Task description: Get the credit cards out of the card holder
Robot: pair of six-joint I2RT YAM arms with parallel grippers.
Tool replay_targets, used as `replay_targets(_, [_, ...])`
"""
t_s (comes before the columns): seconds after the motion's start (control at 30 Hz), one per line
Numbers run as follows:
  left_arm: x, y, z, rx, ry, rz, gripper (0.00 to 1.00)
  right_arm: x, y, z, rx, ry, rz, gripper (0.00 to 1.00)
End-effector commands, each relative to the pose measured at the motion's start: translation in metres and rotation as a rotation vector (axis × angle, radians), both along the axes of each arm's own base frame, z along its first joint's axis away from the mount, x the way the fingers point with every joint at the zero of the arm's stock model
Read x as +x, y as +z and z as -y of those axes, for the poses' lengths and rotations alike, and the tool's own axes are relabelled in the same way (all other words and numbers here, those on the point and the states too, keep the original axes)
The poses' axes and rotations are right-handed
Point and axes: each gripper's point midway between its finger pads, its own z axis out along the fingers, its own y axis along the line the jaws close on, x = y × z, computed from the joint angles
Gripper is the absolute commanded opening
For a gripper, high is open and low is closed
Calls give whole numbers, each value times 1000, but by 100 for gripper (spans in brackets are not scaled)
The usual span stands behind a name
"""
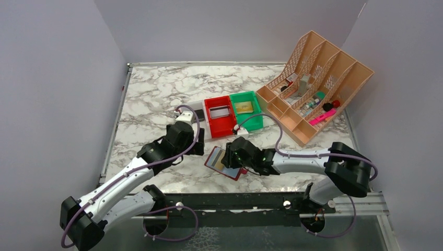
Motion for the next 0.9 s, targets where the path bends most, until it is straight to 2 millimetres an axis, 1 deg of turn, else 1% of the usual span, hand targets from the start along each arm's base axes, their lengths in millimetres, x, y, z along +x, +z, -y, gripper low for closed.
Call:
replay_targets(0.0, [-6, 6, 30, -110, -94, -57, 99, -7, -14, -1, 20, -38, -41, 35])
replay_targets(0.07, [-8, 6, 37, -152, -92, -77, 99, -11, -27, 12, -13, -55, -52, 35])
replay_targets(0.17, [-11, 5, 55, -252, -137, -78, 99, -16, -43, 31, -54, -64, -54, 35])
replay_targets(0.23, [-15, 3, 63, -297, -162, -91, 98, -17, -55, 47, -109, -85, -44, 35])
replay_targets(0.3, [-17, -1, 67, -311, -176, -110, 97, -16, -65, 66, -182, -113, -35, 35])
replay_targets(0.37, [-20, -9, 68, -306, -180, -131, 96, -13, -71, 84, -249, -158, -19, 35])
replay_targets(0.47, [-28, -24, 72, -313, -200, -167, 95, -5, -67, 103, -287, -200, 17, 35])
replay_targets(0.53, [-33, -37, 77, -324, -208, -191, 94, -2, -64, 107, -276, -199, 27, 35])
replay_targets(0.63, [-40, -56, 87, -316, -225, -219, 92, -1, -60, 104, -226, -159, 38, 35])
replay_targets(0.7, [-42, -70, 91, -271, -226, -223, 91, -2, -61, 103, -208, -151, 33, 35])
replay_targets(0.87, [-42, -93, 97, -175, -221, -240, 90, -6, -67, 101, -185, -146, -8, 35])
